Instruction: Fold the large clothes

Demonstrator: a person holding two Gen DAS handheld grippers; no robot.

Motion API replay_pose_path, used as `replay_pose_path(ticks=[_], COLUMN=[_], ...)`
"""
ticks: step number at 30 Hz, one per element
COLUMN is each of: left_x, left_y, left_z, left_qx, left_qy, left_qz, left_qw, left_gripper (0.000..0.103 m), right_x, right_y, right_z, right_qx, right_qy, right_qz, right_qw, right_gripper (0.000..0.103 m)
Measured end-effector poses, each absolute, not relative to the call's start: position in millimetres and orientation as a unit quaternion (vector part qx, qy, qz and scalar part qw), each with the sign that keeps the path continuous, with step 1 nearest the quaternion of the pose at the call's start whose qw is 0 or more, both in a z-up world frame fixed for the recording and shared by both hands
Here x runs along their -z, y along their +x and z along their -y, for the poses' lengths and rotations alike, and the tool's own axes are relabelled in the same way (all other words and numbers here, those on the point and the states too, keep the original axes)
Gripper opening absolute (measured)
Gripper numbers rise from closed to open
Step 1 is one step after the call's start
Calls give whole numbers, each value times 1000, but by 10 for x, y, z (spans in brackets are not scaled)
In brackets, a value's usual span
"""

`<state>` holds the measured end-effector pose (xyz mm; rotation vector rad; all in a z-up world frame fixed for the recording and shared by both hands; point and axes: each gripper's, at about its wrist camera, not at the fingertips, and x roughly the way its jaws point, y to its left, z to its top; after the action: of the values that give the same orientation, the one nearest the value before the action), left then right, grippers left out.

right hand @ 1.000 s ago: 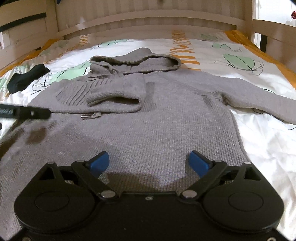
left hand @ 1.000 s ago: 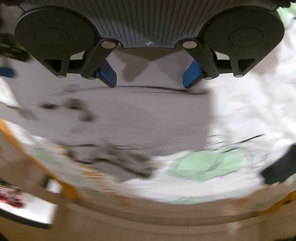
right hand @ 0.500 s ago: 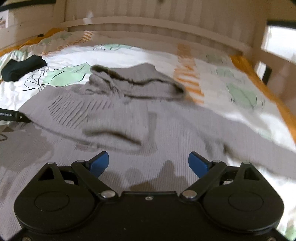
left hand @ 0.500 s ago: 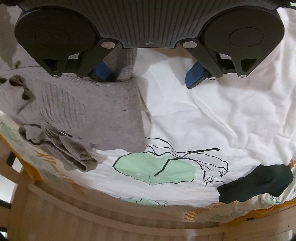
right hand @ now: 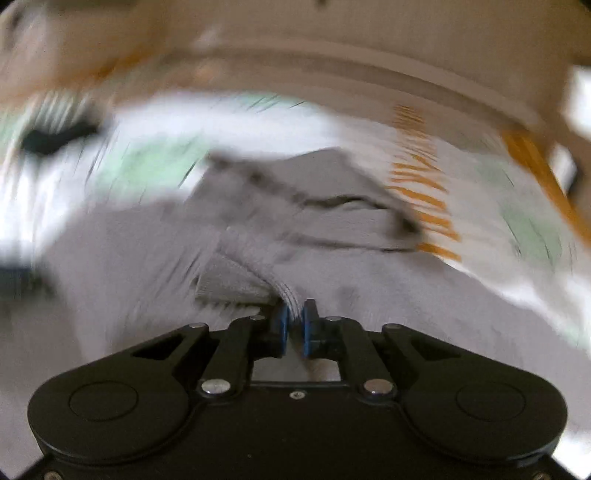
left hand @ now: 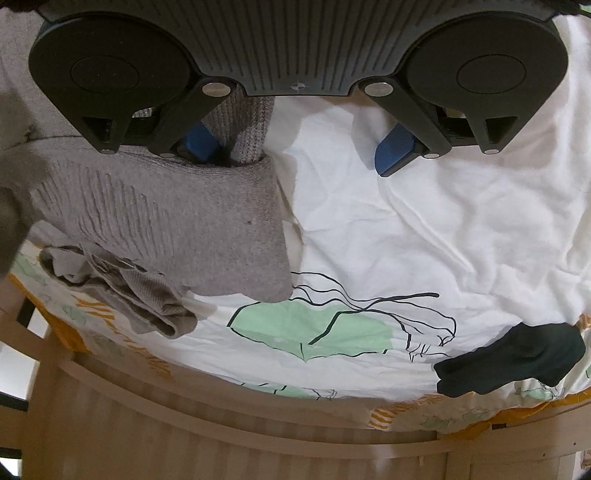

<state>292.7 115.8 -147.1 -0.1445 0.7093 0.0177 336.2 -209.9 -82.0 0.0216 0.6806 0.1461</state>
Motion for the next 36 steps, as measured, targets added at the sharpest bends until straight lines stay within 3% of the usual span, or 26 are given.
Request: replay_pose_path(ticks=[3,8,10,13,17,18,19,20,24,30,36], left_x=[1474,1478,1477,1475,1462,1453,1435,1405,1224,856,1014], left_y=[2932,2932,2933,2931,2935,2936,2934,2924,2795,2770,3426], left_z=[-1147,-1151,-1150,-1149,-1149,-1150,-1153,-1150,-1183,-1155,-1023], left_qx=[-9,-9,-9,-9,-9,-8,-8,-8,-5,1,-18], left_qy=[-67,-67,-67,-67,-64,-64,-64,-62,-82,-84,-43], left_qz=[-347,-346,-346,-347,-349,-351,-354,-358,-380,-345,-374], left_qw=[935,936,936,935,935,934,933,931,921,935,926], left_gripper=[92,92,92,92,92,92,92,91,90,91,91], right_x=[860,1125,1153,1139,1158,1185,1195,1174,978,1362,1392], right_y=[3347,3222,3181,3175,3319,3380,3413,3409,3258,3239,3205], right_z=[2626,2959,3013,3079,3148,3159,3158,3145,2997,2849,2816], right_qx=[-31,-11,-17,-23,-21,-18,-18,-22,-26,-15,-14], right_qy=[124,136,150,181,218,225,227,223,132,62,51], right_qz=[-353,-398,-397,-385,-382,-385,-383,-374,-307,-339,-326], right_qw=[927,907,905,905,898,895,895,900,942,939,944], right_gripper=[21,30,49,65,65,54,11,17,13,18,21])
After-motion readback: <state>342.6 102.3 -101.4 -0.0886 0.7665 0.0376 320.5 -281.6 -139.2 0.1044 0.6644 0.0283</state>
